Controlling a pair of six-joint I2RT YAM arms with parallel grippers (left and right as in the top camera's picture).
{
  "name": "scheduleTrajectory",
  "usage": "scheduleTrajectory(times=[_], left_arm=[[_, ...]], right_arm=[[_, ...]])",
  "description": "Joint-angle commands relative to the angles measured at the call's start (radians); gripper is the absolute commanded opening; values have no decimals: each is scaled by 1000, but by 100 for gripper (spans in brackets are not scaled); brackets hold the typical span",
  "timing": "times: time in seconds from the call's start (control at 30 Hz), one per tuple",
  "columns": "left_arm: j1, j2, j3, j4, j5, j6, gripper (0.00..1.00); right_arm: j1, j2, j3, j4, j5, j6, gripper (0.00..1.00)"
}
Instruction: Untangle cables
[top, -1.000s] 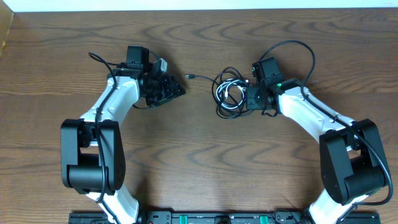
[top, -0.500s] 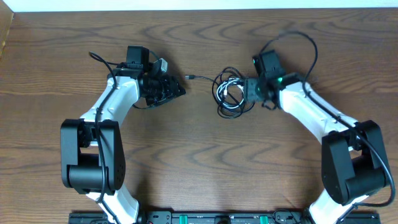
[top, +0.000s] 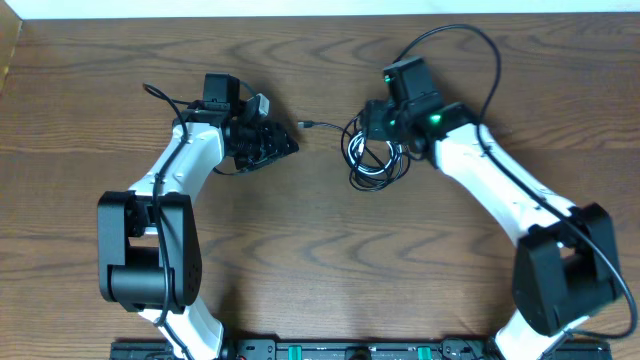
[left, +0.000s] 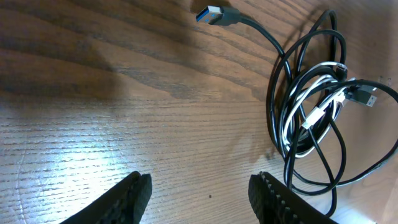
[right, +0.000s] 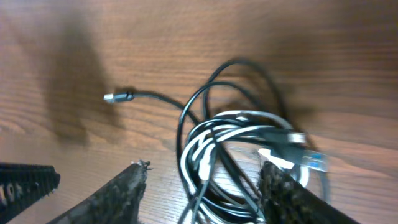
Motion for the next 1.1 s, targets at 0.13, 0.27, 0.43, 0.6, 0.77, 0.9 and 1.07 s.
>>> scheduleTrajectory(times=[0.13,0.27,0.43,0.6,0.77,0.9,1.07], left_arm=[[3,15,6,-2,13,24,56],[3,15,6,-2,13,24,56],[3,15,6,2,13,24,56],[3,15,6,2,13,24,56],[3,15,6,2,13,24,56],[3,15,6,2,13,47,56],[3,15,6,2,14,51,56]], right_arm=[[72,104,-10,55,113,115,45],[79,155,-10,67,151,143,43],[79,241,-10,84,151,172,43],[80,331,-10,135,130,172,41],[76,323,-6,152,21,170,13],[63,252,-2,171,-81,126,1],[32,127,-2,200,-287,-3,1]])
